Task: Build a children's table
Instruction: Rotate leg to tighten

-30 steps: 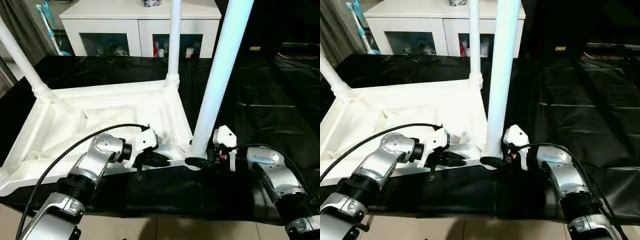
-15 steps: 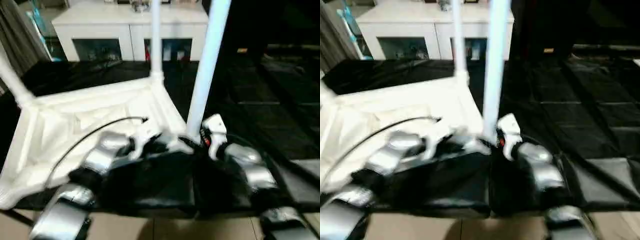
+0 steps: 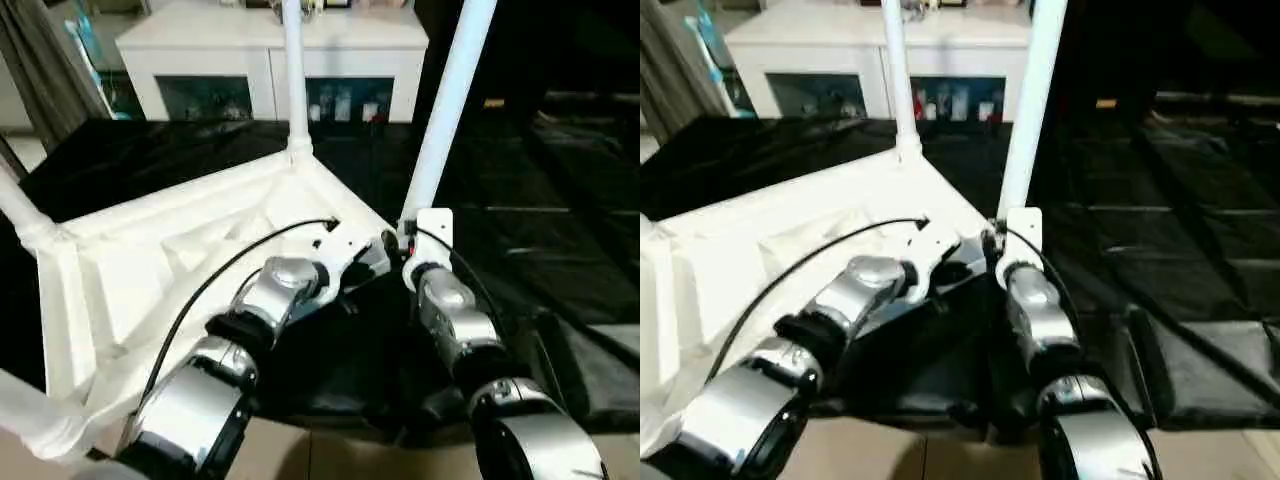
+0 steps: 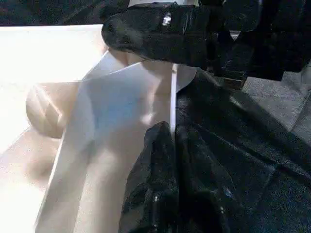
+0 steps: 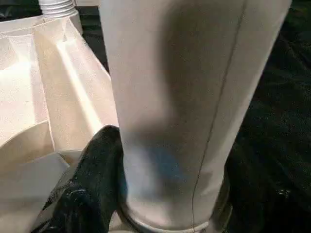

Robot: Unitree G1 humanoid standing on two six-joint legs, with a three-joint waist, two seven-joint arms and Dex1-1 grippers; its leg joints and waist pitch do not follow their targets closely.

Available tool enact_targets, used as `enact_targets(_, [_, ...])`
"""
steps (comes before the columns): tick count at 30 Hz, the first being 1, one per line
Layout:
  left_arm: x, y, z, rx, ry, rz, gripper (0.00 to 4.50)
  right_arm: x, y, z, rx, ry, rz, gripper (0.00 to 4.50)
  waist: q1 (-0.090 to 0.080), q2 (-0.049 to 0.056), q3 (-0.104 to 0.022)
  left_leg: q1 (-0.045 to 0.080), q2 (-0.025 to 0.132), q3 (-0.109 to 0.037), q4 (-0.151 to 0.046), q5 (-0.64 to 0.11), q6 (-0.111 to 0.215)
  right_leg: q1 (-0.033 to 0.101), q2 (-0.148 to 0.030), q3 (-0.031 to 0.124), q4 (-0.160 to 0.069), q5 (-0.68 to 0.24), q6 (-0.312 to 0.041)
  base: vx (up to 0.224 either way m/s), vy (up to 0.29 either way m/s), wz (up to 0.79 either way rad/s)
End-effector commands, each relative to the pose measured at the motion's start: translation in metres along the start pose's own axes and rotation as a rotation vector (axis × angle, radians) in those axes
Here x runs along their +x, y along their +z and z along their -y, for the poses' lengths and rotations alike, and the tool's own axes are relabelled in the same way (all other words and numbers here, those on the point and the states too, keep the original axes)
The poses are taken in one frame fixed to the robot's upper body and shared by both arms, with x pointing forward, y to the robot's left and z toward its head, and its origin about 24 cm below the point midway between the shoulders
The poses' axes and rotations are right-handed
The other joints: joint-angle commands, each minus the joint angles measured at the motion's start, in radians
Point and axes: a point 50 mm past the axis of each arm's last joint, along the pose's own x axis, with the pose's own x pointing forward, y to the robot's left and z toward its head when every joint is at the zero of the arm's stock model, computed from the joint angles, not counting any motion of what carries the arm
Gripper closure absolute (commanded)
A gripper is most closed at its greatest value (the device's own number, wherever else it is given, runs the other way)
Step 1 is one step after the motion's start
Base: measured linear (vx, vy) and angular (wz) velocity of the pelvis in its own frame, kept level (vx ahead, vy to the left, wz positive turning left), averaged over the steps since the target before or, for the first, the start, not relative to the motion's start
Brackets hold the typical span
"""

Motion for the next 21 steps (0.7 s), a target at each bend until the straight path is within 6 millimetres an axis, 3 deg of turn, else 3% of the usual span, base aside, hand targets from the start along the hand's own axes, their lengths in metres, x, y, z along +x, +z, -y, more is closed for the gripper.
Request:
enact_targets(1, [-0.002,-0.017,-0.003,-0.034,0.039,-0.060,4.50,-0.005,-0.025,0.001,0.030,-0.027,-0.108,1.88,-0.002,-0.006,-0.048,0.000,0.010,-0.010,-0.079,-0.263,0.040,0.040,-0.045,0.029,-0.083,-0.274,-0.192,0.000,0.000,0.00])
enact_targets(4, [-0.002,-0.019,-0.003,-0.028,0.028,-0.063,4.50,-0.004,-0.024,0.001,0.019,-0.020,-0.090,1.88,-0.002,-0.009,-0.045,-0.001,0.010,-0.009,-0.080,-0.272,0.043,0.039,-0.046,0.029,-0.087,-0.307,-0.181,0.000,0.000,0.00])
enact_targets(7, [-0.002,-0.019,-0.003,-0.024,0.022,-0.063,4.50,-0.003,-0.019,0.000,0.029,0.003,-0.057,1.18,-0.001,-0.011,-0.044,0.000,0.011,-0.009,-0.081,-0.282,0.046,0.036,-0.048,0.030,-0.091,-0.340,-0.172,0.000,0.000,0.00])
enact_targets(13, [-0.003,-0.019,0.002,0.007,-0.048,-0.044,4.50,-0.002,-0.005,0.007,-0.032,0.060,0.035,0.71,-0.001,-0.015,-0.042,-0.002,0.013,-0.011,-0.084,-0.282,0.052,0.036,-0.049,0.029,-0.093,-0.355,-0.170,0.000,0.000,0.00])
enact_targets(17, [-0.004,-0.020,0.003,0.024,-0.087,-0.030,4.50,-0.005,0.003,0.013,-0.099,0.162,0.096,0.71,0.002,-0.015,-0.045,-0.006,0.013,-0.007,-0.079,-0.241,0.069,0.041,-0.048,0.031,-0.083,-0.270,-0.192,0.000,0.000,0.00])
enact_targets(19, [-0.006,-0.022,0.001,0.037,-0.093,-0.031,4.50,-0.011,0.005,0.017,-0.160,0.277,0.132,0.71,0.007,-0.016,-0.047,-0.007,0.013,-0.005,-0.075,-0.217,0.094,0.044,-0.047,0.029,-0.082,-0.223,-0.197,0.000,0.000,0.00])
enact_targets(21, [-0.009,-0.024,-0.002,0.046,-0.099,-0.033,4.50,-0.019,0.007,0.024,-0.236,0.390,0.160,0.71,0.008,-0.017,-0.046,-0.015,0.013,-0.007,-0.074,-0.197,0.109,0.050,-0.047,0.027,-0.080,-0.214,-0.192,0.000,0.000,0.00])
